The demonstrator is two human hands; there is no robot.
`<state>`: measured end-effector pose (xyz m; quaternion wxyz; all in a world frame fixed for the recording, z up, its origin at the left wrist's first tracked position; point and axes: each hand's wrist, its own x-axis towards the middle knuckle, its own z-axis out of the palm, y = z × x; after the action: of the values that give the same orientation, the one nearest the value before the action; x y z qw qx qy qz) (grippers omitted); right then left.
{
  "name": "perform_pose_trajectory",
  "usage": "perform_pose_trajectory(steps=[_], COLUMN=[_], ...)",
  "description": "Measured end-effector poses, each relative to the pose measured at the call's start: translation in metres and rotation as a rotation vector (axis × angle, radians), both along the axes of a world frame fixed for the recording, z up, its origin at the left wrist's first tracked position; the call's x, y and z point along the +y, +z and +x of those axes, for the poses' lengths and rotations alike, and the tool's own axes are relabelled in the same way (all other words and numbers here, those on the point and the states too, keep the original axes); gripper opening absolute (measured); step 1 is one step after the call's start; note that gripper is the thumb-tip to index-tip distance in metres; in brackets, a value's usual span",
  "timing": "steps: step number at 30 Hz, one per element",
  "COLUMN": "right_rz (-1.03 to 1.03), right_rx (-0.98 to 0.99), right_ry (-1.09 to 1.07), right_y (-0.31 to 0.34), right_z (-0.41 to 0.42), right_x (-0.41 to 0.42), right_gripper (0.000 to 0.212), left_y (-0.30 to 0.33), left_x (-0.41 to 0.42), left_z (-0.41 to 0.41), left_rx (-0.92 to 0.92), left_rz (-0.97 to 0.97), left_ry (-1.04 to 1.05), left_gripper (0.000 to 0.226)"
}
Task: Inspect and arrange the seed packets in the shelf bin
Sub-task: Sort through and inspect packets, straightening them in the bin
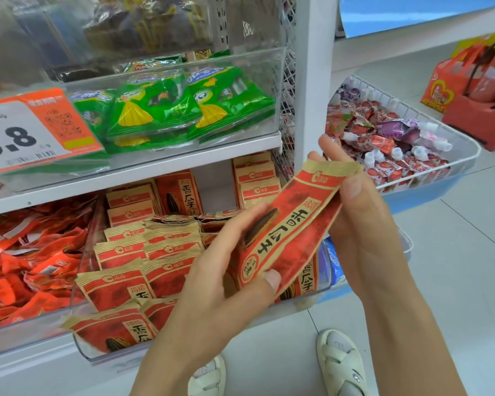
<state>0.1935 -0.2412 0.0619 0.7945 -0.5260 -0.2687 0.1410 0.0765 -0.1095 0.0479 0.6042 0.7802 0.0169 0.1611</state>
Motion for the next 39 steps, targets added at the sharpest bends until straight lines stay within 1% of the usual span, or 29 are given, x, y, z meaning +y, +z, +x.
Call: perform_pose_trajectory(steps=[1, 3, 6, 9, 13, 15, 16, 18, 20, 25, 29, 31, 33, 34, 37, 39], right_rz=[-0.017, -0.047, -0.076, -0.095, -0.107, -0.102, -0.102, -0.102, -0.096, -0.089, -0.096, -0.107, -0.114, -0.117, -0.114, -0.103], right_rx=[0.031, 0.067, 0.067, 0.073, 0.076, 0.079, 0.081, 0.08, 0.081, 0.057, 0.059, 0.071, 0.103, 0.112, 0.125, 0.134], right_ry=[0.034, 0.069, 0.028, 0.019, 0.016, 0.017, 0.017, 0.017, 0.022, 0.026, 0.025, 0.013, 0.006, 0.007, 0.015, 0.019], right_y=[-0.001, -0.003, -0.003, -0.002, -0.002, -0.002, -0.003, -0.003, -0.003, -0.004, -0.003, -0.003, -0.004, -0.005, -0.006, -0.006], right_z=[0.0, 0.0, -0.003, -0.004, -0.003, -0.003, -0.003, -0.003, -0.002, -0.002, -0.002, -0.003, -0.002, -0.001, 0.0, 0.001], right_x=[0.0, 0.002, 0.004, 0.005, 0.005, 0.005, 0.006, 0.007, 0.007, 0.008, 0.008, 0.008, 0.008, 0.007, 0.007, 0.007], right_gripper=[0.073, 0.071, 0.067, 0.067, 0.065, 0.063, 0.063, 0.061, 0.06, 0.058, 0.056, 0.047, 0.028, 0.024, 0.024, 0.023], left_y=[0.001, 0.002, 0.006, 0.01, 0.016, 0.019, 0.02, 0.019, 0.02, 0.02, 0.018, 0.019, 0.02, 0.022, 0.027, 0.029], left_x=[0.001, 0.002, -0.006, -0.011, -0.014, -0.018, -0.019, -0.019, -0.019, -0.017, -0.017, -0.017, -0.016, -0.017, -0.021, -0.022], left_z=[0.002, 0.004, 0.001, 0.004, 0.009, 0.012, 0.014, 0.019, 0.024, 0.032, 0.034, 0.034, 0.035, 0.034, 0.031, 0.027], left_rx=[0.042, 0.103, 0.171, 0.211, 0.212, 0.205, 0.205, 0.194, 0.186, 0.223, 0.256, 0.264, 0.267, 0.27, 0.273, 0.268], left_rz=[-0.014, -0.007, -0.018, -0.086, -0.263, -0.307, -0.319, -0.313, -0.311, -0.406, -0.375, -0.373, -0.372, -0.378, -0.421, -0.447], left_ry=[-0.028, -0.052, -0.023, 0.02, 0.063, 0.09, 0.115, 0.187, 0.235, 0.263, 0.265, 0.264, 0.259, 0.255, 0.242, 0.23], left_gripper=[0.052, 0.046, 0.05, 0.05, 0.051, 0.042, 0.038, 0.039, 0.032, 0.016, 0.026, 0.026, 0.026, 0.026, 0.016, 0.021])
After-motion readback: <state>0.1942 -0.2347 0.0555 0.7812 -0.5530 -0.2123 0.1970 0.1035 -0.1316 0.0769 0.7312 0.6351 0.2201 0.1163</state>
